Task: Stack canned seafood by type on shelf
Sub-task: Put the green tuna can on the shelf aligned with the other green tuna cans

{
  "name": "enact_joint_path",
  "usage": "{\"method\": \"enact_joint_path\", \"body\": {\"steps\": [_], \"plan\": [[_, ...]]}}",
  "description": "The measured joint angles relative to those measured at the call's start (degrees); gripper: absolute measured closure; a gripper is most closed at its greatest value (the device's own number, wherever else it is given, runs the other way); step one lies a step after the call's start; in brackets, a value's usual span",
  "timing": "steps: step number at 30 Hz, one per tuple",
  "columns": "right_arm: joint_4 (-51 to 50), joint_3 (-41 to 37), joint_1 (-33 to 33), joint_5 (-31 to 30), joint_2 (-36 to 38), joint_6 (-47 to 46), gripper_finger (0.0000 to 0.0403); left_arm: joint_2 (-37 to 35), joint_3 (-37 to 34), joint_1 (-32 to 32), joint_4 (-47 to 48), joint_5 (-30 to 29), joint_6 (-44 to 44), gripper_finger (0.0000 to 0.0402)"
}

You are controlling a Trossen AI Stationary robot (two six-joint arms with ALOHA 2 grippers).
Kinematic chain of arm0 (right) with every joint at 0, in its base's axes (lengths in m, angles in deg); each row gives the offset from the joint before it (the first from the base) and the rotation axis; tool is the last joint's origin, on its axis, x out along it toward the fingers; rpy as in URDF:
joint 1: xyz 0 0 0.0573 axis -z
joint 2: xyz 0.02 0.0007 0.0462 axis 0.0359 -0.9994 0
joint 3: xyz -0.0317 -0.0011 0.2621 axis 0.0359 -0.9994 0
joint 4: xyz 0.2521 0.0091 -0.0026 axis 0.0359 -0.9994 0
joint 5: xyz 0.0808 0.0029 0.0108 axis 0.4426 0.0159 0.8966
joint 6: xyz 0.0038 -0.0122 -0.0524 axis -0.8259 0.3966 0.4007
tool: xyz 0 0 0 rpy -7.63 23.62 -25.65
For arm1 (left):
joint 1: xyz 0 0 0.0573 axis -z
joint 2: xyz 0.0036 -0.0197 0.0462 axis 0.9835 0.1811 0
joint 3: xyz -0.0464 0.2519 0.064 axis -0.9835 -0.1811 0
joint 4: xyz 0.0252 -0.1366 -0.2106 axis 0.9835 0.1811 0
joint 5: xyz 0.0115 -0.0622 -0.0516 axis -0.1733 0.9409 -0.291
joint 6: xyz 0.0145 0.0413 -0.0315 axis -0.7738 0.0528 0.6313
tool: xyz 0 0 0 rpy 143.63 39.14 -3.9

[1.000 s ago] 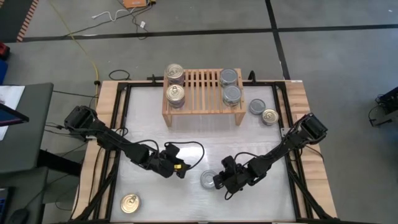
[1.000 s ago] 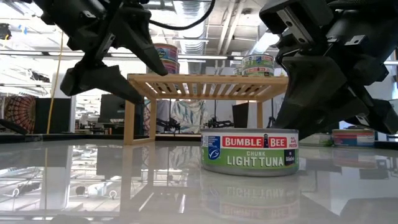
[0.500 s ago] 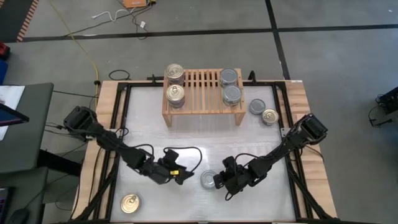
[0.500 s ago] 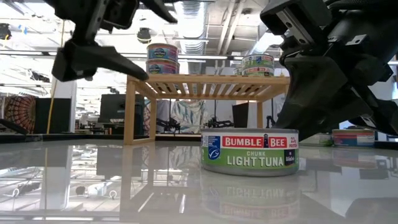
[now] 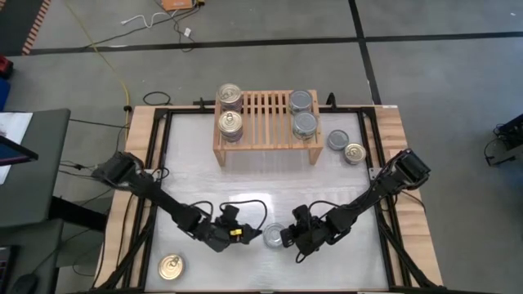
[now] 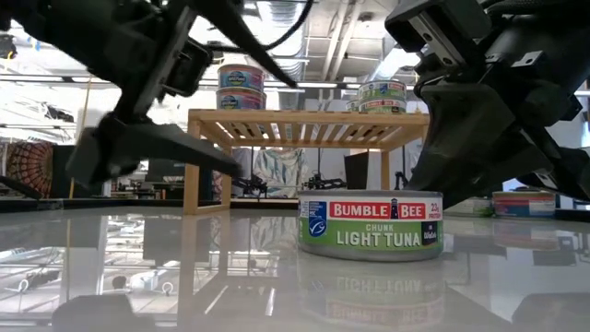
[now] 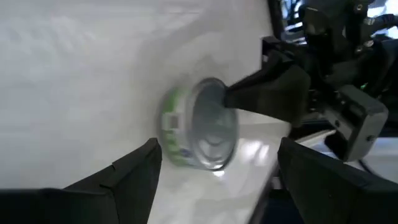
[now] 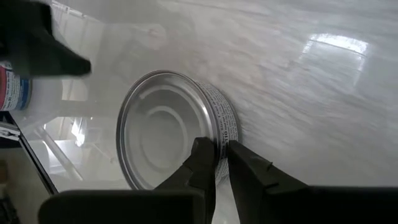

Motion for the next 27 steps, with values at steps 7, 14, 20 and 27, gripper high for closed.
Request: {"method": "enact_joint_path", "body": {"steps": [7,14,20,27], "plan": [[-0.4,0.0,-0.7,0.0,0.0,-1.5,0.0333,7.2,0.9,-1.6,-9.0,6.9,2.7,0.0093],[-0.3,0.0,-0.7,-0.2,0.1,-1.6,0.0359,11.1,4.2,-2.8,-10.5,11.1,2.8,0.0093],[-0.3,0.0,-0.9,-0.7,0.1,-1.5,0.0376,11.1,4.3,-3.2,-10.5,11.5,2.8,0.0093],[-0.2,0.0,-0.8,-0.7,0.1,-1.5,0.0375,11.1,4.3,-3.3,-10.5,11.6,3.2,0.0093]]}}
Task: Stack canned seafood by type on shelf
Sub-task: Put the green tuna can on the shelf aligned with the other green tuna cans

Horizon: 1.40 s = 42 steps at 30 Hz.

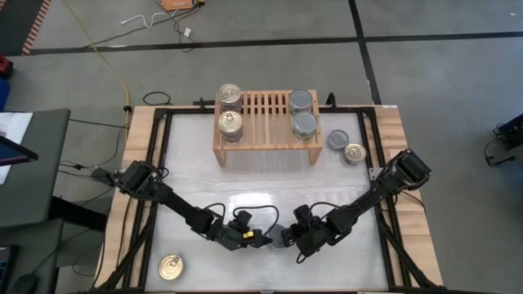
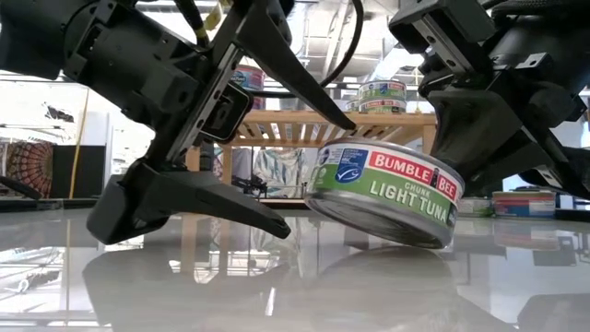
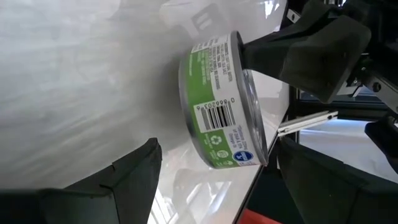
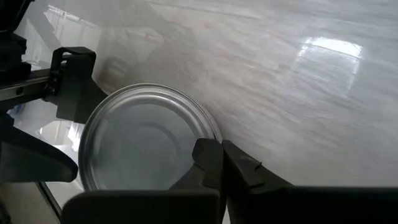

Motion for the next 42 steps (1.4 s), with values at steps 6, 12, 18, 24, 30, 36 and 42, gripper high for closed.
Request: {"method": "enact_joint_path", "body": {"steps": [6,12,18,24,30,36,42], "plan": [[0.1,0.0,0.0,0.0,0.0,0.0,0.0376,0.0,0.0,-0.2,-0.3,0.1,0.0,0.0093],[0.3,0.0,0.0,0.0,0.0,0.0,0.0376,0.1,0.9,-1.4,0.0,2.3,-1.3,0.0093],[0.3,0.0,0.0,0.0,0.0,0.0,0.0376,0.2,2.9,-2.1,3.1,3.1,-3.2,0.0093],[0.3,0.0,0.0,0.0,0.0,0.1,0.0375,0.2,3.1,-2.2,4.3,3.3,-2.3,0.0116],[0.4,0.0,0.0,0.1,0.0,0.5,0.0375,0.2,3.1,-2.2,4.3,3.3,-2.2,0.0170],[0.4,0.0,0.0,0.0,0.0,0.7,0.0375,0.2,3.0,-2.5,4.5,3.3,-2.1,0.0218],[1.1,0.0,0.0,-0.1,0.0,2.1,0.0375,0.2,3.0,-2.7,4.9,3.4,-1.5,0.0241]]}}
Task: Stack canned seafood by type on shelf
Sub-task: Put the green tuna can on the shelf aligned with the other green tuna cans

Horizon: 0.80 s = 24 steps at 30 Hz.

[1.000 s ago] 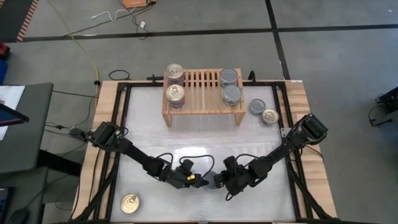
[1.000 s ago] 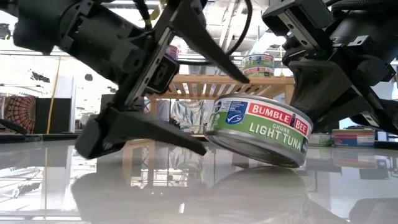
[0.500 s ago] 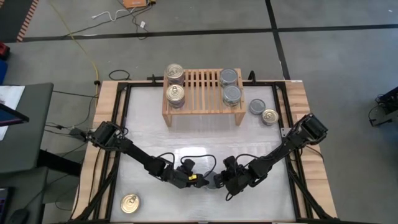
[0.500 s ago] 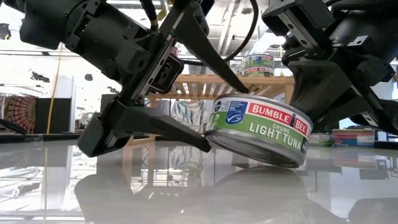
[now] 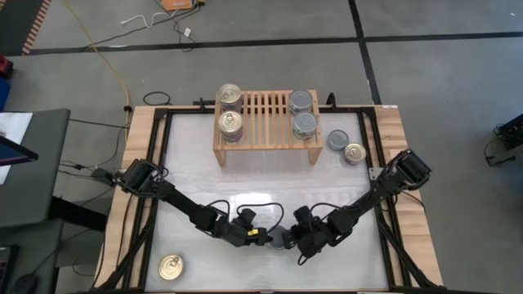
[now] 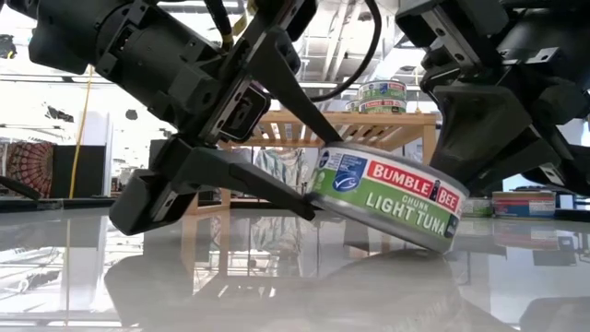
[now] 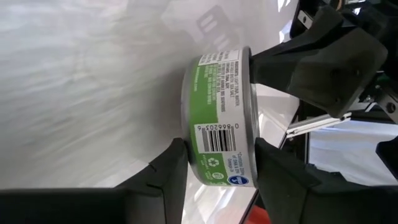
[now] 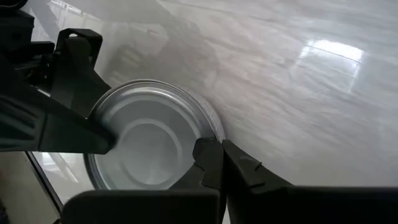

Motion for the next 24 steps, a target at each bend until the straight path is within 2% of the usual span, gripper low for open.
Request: {"method": "enact_joint_path", "body": {"steps": [14,24], "plan": [[0.5,0.0,0.0,0.1,0.0,2.4,0.0370,0.0,0.0,-0.1,0.4,0.0,0.0,0.0243],[-1.5,0.0,0.1,1.8,0.9,4.1,0.0298,0.0,0.0,-0.1,0.4,-0.2,-0.2,0.0244]]}}
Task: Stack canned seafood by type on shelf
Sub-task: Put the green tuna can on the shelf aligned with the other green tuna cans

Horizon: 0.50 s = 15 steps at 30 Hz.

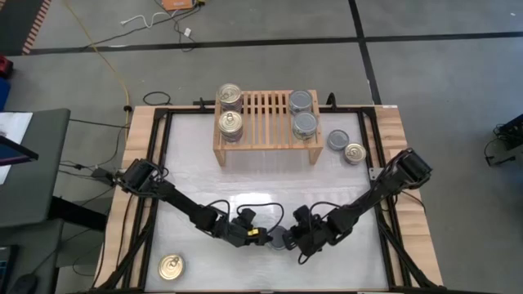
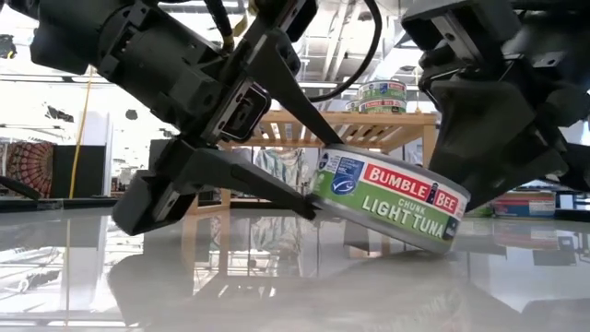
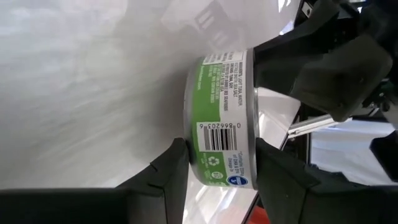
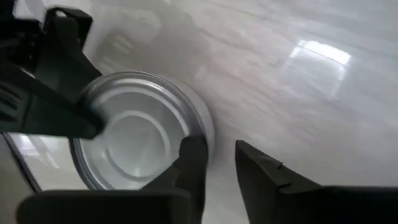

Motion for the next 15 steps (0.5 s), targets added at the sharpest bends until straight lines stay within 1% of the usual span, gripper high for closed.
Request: {"method": "enact_joint_path", "body": {"steps": [4,8,11,15], "plan": [[-5.9,-0.1,0.0,1.0,3.5,0.4,0.0271,0.0,0.0,-0.4,-0.1,-0.9,-0.4,0.0245],[-13.4,0.0,-0.4,0.9,8.1,0.5,0.0252,0.0,0.0,-0.7,0.0,-0.8,-0.4,0.0245],[-19.0,0.0,-1.3,0.6,11.5,1.3,0.0246,0.0,0.0,-0.8,0.0,-0.5,-0.2,0.0245],[-25.8,0.0,-4.1,0.9,14.8,4.2,0.0250,0.0,0.0,-0.8,0.0,-0.4,0.0,0.0245]]}}
